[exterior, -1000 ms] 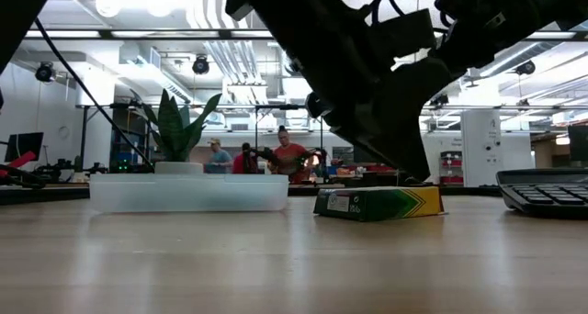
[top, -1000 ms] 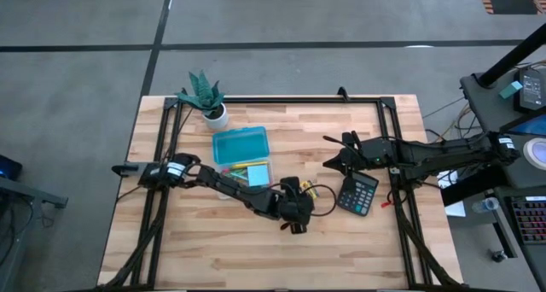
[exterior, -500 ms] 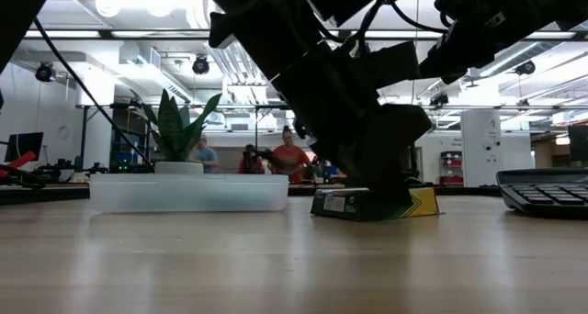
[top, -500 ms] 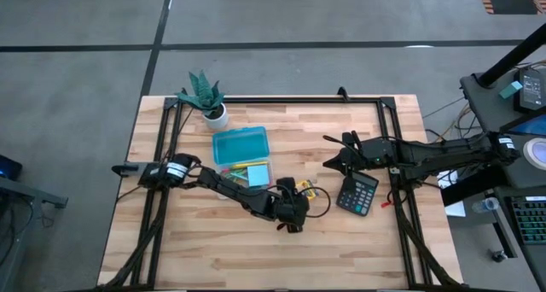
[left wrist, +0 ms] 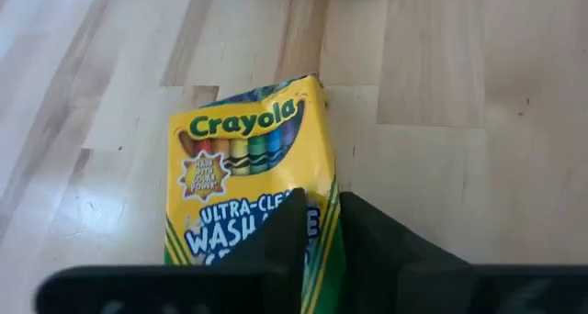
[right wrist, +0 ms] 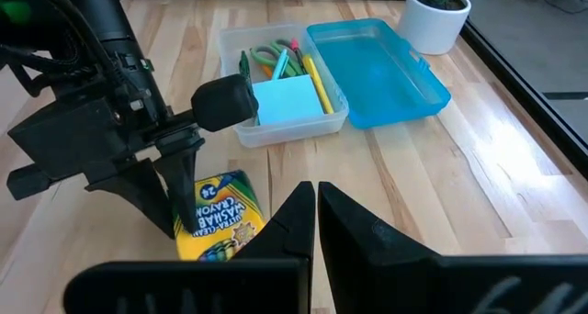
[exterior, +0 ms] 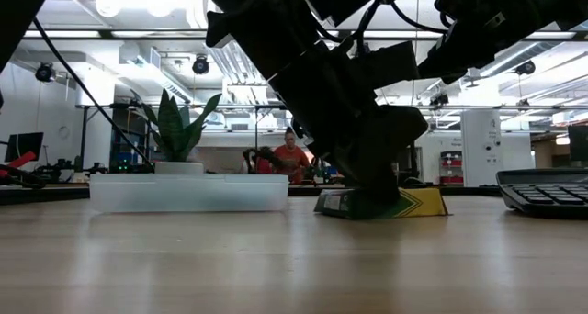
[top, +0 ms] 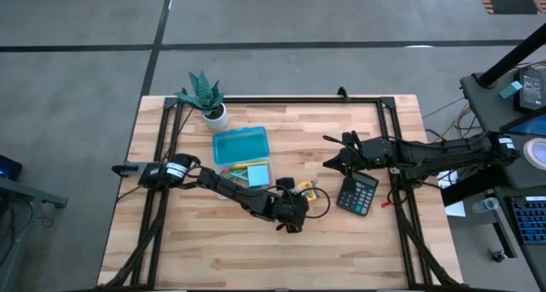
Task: Pack school essentials
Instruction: Put the yellow crayon box into the blue supply box
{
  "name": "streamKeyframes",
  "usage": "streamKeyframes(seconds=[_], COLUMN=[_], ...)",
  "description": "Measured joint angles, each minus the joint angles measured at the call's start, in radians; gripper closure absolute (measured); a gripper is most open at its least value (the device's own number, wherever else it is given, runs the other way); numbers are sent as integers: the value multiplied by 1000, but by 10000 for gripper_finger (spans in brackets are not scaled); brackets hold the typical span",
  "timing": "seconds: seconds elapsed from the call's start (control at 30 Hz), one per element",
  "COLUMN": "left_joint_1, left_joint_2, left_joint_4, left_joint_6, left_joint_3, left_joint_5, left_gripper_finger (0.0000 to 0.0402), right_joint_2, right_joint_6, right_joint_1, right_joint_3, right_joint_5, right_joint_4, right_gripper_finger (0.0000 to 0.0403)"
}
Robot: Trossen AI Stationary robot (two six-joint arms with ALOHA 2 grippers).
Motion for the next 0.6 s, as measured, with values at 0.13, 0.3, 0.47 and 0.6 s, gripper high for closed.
streamKeyframes(seconds=[0.13,0.3,0.47,0.6], left_joint_1=[-1,-2,-10,-20], left_joint_2=[0,0,-7,-39], left_joint_4=[-1,-1,0,-2], left_joint_6=[2,2,28,52], left_joint_3=[1,1,1,0], left_joint_5=[1,4,2,-4], left_gripper_finger=[386,400,401,401], right_joint_2=[0,0,0,0], right_joint_6=[0,0,0,-6], right_joint_1=[0,0,0,0], right_joint_3=[0,0,0,-2], right_joint_5=[0,0,0,0], right_joint_4=[0,0,0,-1], right_gripper_finger=[394,394,394,394])
